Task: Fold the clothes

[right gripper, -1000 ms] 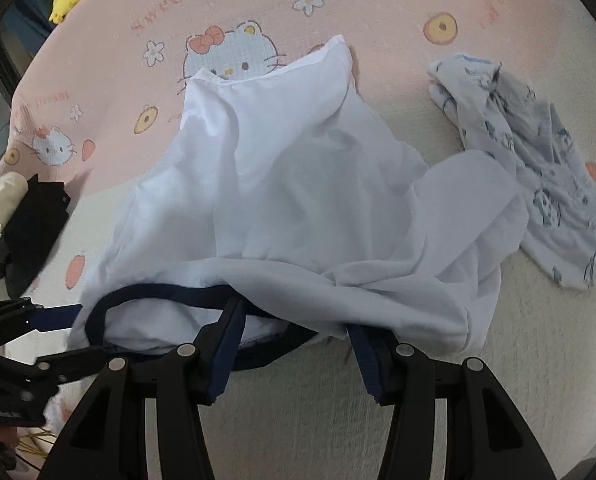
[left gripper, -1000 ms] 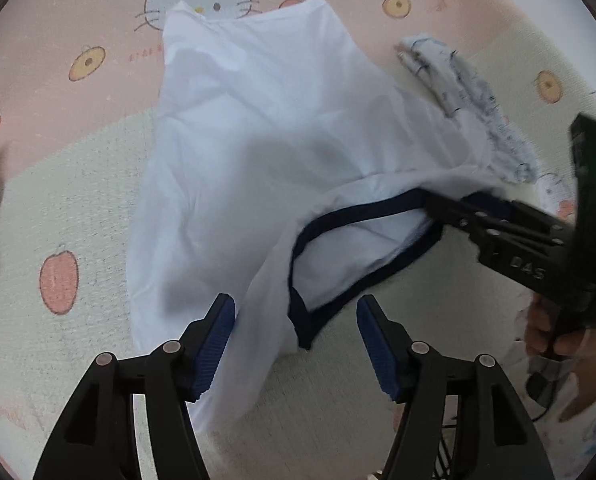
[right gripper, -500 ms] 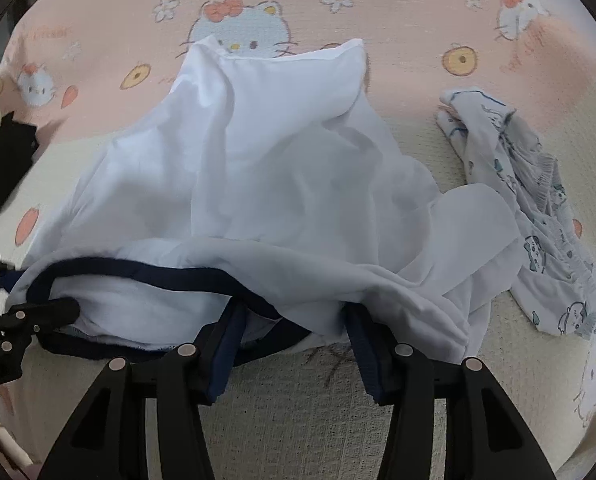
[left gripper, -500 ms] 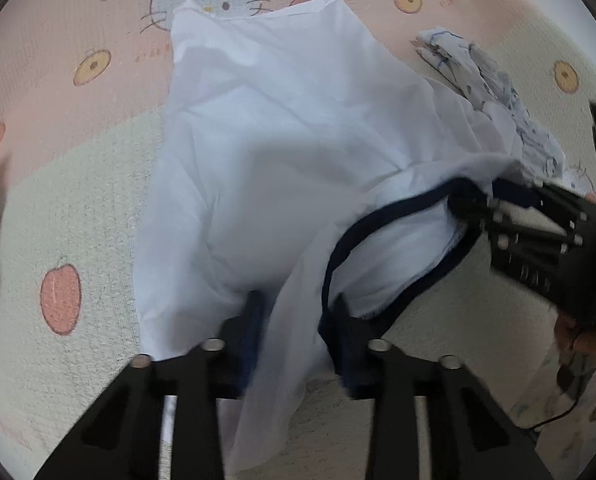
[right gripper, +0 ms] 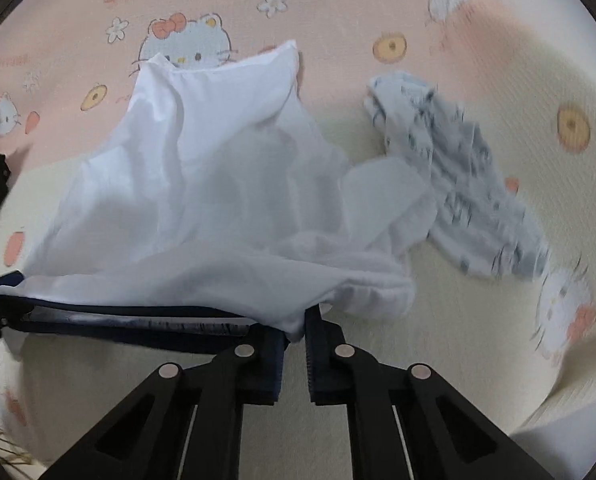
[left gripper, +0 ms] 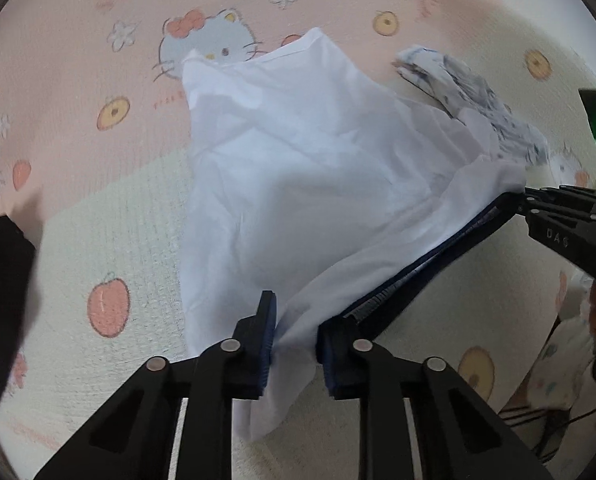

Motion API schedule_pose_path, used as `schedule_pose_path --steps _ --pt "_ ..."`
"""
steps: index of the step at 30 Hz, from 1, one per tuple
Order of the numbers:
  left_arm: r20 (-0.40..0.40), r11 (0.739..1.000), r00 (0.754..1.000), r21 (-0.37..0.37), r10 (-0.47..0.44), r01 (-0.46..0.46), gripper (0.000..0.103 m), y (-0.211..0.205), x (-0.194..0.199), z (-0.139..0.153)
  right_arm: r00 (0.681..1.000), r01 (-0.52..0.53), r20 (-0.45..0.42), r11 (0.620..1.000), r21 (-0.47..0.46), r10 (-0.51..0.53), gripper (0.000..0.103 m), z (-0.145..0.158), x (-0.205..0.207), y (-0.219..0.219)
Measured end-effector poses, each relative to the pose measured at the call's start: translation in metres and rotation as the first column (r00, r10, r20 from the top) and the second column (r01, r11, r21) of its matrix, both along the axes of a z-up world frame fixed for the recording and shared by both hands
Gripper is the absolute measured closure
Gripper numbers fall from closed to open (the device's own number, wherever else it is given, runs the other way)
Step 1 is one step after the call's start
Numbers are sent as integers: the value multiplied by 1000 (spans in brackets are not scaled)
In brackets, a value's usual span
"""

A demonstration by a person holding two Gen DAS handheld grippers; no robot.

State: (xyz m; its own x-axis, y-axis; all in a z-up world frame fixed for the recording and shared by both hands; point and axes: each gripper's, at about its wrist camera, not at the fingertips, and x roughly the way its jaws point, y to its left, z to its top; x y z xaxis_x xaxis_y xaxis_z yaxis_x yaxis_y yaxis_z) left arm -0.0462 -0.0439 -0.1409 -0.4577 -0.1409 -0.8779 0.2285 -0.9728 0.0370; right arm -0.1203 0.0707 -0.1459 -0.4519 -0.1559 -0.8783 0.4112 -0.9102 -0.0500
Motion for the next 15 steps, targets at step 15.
schedule_pose_path --steps 15 --pt "-11 988 988 24 -151 151 85 24 39 20 985 164 68 985 -55 -160 98 -1 63 54"
